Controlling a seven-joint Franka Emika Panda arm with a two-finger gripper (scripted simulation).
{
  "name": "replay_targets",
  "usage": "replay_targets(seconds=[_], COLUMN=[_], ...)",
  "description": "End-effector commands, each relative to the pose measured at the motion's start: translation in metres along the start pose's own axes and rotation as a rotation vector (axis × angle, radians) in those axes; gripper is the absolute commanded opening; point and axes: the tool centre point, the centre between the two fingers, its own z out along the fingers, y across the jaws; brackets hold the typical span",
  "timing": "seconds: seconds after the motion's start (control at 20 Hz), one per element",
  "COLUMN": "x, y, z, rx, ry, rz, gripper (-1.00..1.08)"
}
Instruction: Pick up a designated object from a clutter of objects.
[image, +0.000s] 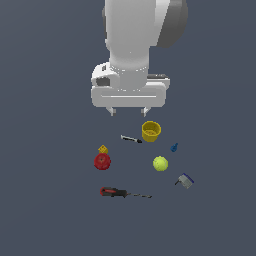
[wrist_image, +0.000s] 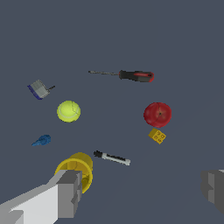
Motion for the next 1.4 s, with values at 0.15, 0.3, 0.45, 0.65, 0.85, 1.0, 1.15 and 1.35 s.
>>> replay_targets(seconds=[0.15, 0.3, 0.45, 0.65, 0.85, 1.0, 1.15, 1.35], x=[0.001, 0.002, 0.002, 0.002, 0.006, 0.011, 0.017, 0.028], y=[-0.006, -0.023, -0.034, -0.033, -0.033, -0.032, -0.031, -0.029], z=[-0.001, -0.005, -0.008, -0.007, -0.005, -0.001, 0.004, 0.013], rx=[0.004, 0.014, 0.021, 0.02, 0.018, 0.016, 0.013, 0.009], ry=[0.001, 0.004, 0.006, 0.006, 0.005, 0.005, 0.005, 0.004], rz=[-0.006, -0.022, -0.029, -0.03, -0.053, -0.084, -0.125, -0.198], gripper=[1.0, 1.0, 1.0, 1.0, 1.0, 1.0, 1.0, 1.0])
